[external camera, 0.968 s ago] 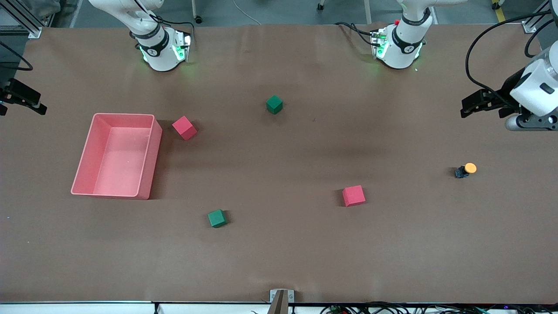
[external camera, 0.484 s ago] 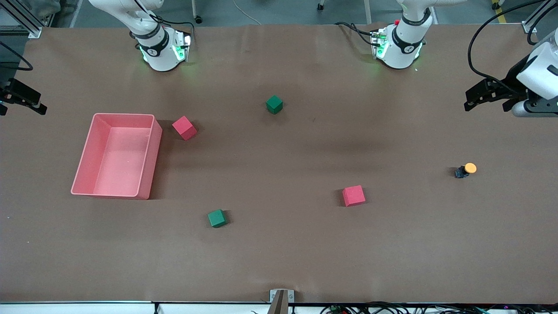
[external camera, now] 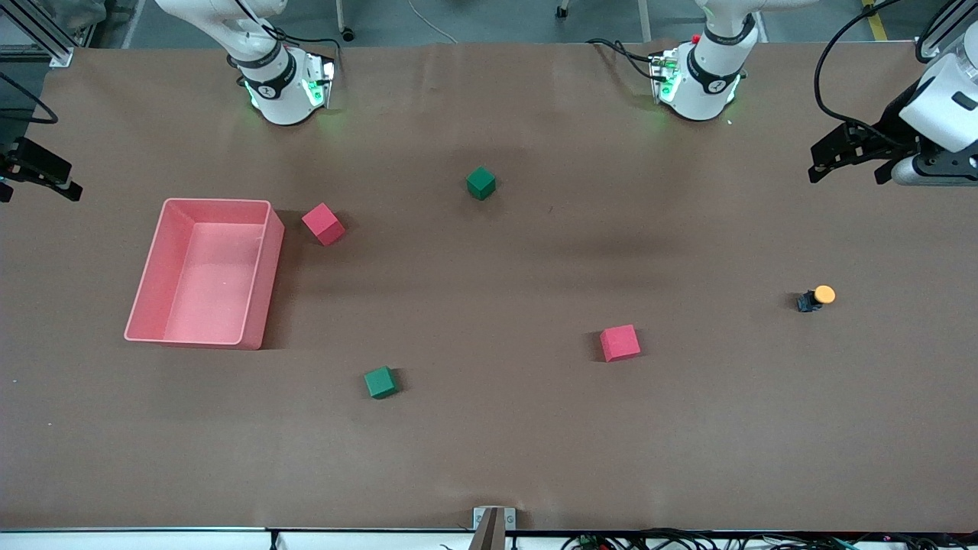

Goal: Place and upright button with both arms

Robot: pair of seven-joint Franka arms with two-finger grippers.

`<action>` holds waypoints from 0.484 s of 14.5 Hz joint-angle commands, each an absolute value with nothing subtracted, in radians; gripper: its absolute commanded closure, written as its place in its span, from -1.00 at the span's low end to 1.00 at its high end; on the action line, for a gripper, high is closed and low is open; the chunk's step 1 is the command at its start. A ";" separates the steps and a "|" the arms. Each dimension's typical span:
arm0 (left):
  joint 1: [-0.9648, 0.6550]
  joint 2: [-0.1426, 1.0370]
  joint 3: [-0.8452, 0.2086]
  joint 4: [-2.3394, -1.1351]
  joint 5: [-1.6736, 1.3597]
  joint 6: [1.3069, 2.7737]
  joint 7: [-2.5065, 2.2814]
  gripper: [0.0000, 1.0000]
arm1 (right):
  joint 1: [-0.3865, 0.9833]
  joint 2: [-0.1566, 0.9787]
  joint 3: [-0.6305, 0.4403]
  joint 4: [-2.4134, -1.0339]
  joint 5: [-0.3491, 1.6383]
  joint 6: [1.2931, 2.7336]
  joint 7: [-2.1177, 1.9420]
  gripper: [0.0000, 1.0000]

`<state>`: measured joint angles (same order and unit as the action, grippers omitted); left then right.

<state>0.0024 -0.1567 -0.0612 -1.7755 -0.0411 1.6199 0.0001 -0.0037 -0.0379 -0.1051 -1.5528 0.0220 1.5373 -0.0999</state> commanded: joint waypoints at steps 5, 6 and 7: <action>0.015 -0.132 -0.064 -1.751 -0.064 1.655 0.034 -1.00 | -0.014 -0.031 -0.100 -1.536 0.032 1.525 -0.109 -1.00; 0.014 -0.120 -0.064 -1.740 -0.063 1.654 0.014 -1.00 | -0.014 -0.031 -0.100 -1.536 0.032 1.525 -0.109 -1.00; 0.014 -0.111 -0.066 -1.729 -0.058 1.655 0.002 -1.00 | -0.014 -0.031 -0.098 -1.536 0.032 1.525 -0.109 -1.00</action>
<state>0.0036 -0.1433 -0.0602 -1.7728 -0.0424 1.6562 0.0139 -0.0037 -0.0379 -0.1051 -1.5528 0.0220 1.5373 -0.0999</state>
